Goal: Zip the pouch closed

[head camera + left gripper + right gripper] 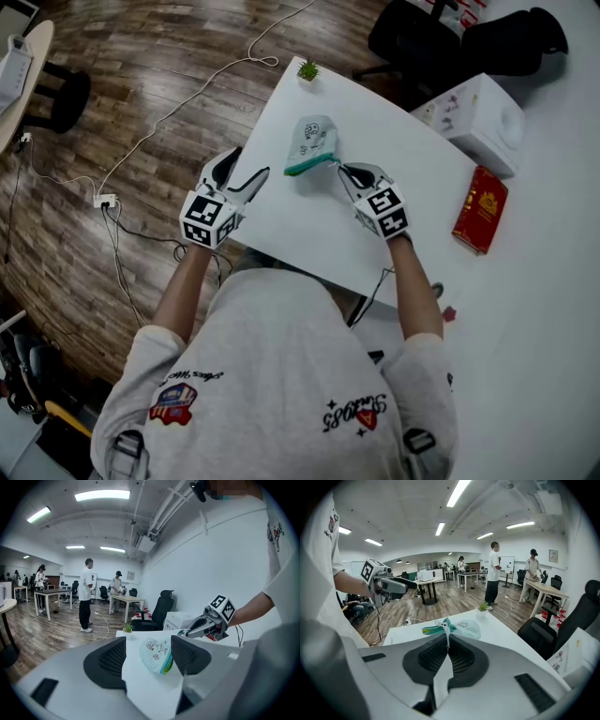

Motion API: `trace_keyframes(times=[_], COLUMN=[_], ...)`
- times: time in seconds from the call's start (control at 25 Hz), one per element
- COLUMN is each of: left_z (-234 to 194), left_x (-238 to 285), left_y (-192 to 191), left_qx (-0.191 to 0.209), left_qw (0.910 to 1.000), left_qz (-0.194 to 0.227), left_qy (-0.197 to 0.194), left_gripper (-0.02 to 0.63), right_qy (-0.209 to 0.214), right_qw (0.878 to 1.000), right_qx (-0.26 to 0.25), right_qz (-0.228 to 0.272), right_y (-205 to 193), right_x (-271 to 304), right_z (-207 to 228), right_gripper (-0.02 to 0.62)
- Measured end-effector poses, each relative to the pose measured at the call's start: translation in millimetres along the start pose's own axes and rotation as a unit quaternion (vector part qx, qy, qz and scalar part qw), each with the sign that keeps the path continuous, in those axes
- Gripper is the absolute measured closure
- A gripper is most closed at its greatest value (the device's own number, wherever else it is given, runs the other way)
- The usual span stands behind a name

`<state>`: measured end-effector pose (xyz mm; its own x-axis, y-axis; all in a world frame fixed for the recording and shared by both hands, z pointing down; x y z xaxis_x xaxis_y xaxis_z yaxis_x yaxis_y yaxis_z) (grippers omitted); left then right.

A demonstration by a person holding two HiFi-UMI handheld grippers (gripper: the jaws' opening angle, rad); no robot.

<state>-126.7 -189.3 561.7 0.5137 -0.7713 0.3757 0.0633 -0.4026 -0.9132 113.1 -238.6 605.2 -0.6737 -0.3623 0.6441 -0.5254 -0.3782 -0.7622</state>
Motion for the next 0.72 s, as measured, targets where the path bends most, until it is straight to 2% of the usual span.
trace_keyframes(times=[0.52,0.72], left_z=[8.4,18.2], left_x=[8.7,17.6], left_y=[41.3,59.0], left_qx=[0.028,0.032], left_qw=[0.9988,0.9974], left_qz=[0.029,0.045], left_qy=[-0.028,-0.046], left_gripper=[0.31,0.31], right_qy=[-0.045,-0.059], right_qw=[0.998,0.995], right_qx=[0.02,0.043], right_qz=[0.044,0.067], right_y=[28.2,31.4], right_x=[-51.6,-74.8], right_z=[-0.7,-0.7], right_gripper=[0.584,0.584])
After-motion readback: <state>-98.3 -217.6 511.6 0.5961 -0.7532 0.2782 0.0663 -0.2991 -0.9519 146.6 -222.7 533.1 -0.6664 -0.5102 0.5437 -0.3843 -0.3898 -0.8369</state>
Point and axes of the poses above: the fingertips, and each gripper's own axes: x forward along the fingers, z to its right, y out of its top, the point moved 5 cm from there along -x, backward along the fingers, and after that the axes turned 1 degree about x, right-handed, at the moved point
